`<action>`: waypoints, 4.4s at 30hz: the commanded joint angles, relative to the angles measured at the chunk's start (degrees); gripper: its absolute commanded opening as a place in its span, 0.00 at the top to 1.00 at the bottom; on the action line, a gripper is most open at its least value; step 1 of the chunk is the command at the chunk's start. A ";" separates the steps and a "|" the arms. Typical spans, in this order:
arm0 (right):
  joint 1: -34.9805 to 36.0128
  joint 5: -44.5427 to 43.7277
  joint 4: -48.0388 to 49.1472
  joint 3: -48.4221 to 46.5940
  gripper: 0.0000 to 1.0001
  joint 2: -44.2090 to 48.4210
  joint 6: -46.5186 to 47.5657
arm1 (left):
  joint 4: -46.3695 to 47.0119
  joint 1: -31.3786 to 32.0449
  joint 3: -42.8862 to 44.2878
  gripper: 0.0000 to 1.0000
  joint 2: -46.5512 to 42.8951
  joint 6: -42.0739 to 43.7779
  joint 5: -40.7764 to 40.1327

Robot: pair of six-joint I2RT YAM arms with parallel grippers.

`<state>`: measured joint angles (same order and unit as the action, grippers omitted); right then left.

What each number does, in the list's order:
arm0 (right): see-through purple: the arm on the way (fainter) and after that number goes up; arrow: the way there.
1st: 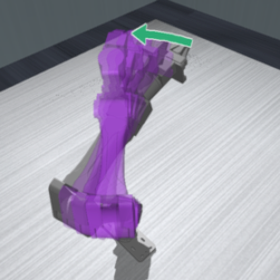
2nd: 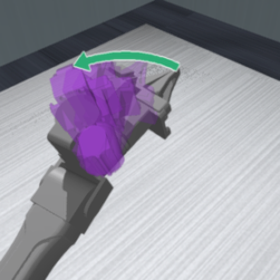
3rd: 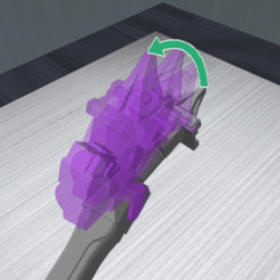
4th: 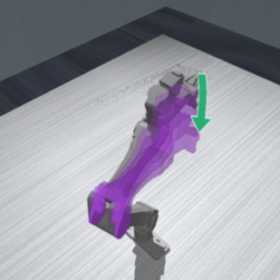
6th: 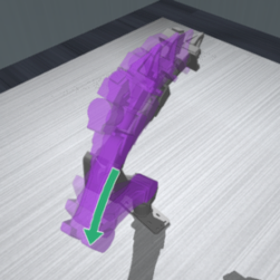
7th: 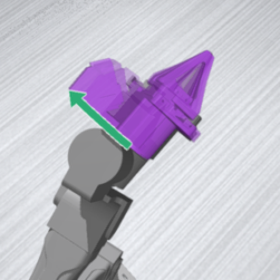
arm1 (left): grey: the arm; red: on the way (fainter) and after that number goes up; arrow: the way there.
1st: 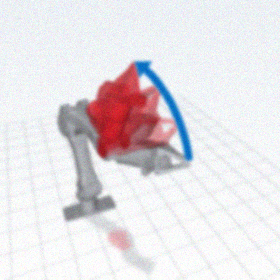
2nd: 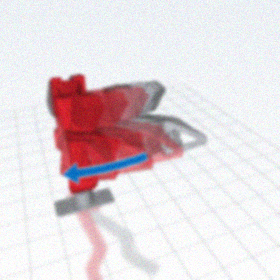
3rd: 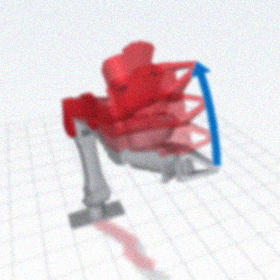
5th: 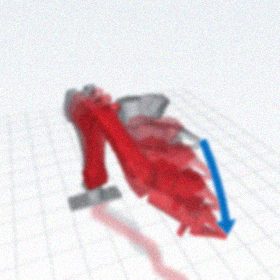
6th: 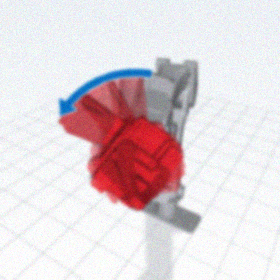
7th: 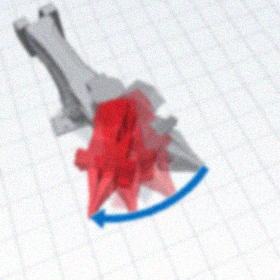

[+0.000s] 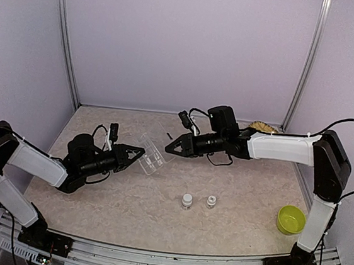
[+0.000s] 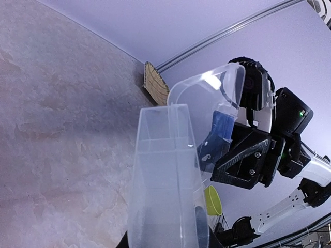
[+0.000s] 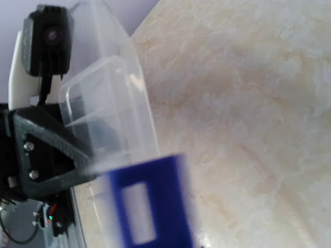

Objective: Sort the pills into containers
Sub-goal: Pass from the right arm to the left, then place the pill container at the center of the board.

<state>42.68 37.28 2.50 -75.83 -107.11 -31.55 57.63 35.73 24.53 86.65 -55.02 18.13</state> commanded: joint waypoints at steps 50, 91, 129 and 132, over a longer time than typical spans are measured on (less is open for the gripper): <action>3.50 -4.28 -9.54 -9.54 0.48 -8.09 10.41 | -1.06 3.86 3.09 0.80 -1.90 5.33 5.86; 3.20 -11.07 -10.77 -8.43 0.50 -10.45 10.22 | 0.31 4.79 1.94 0.79 -4.34 6.10 5.15; -3.38 -10.43 -12.05 -4.77 0.00 -0.22 12.48 | 4.66 1.99 -2.27 0.77 5.79 -0.79 -7.98; -3.76 -11.78 -10.96 -3.26 0.00 0.68 11.47 | 6.84 1.57 -2.11 0.76 7.31 -2.02 -8.66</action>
<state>39.53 26.61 -10.48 -81.06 -109.54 -19.22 59.11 37.91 22.26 92.33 -55.27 11.27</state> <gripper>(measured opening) 0.998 0.235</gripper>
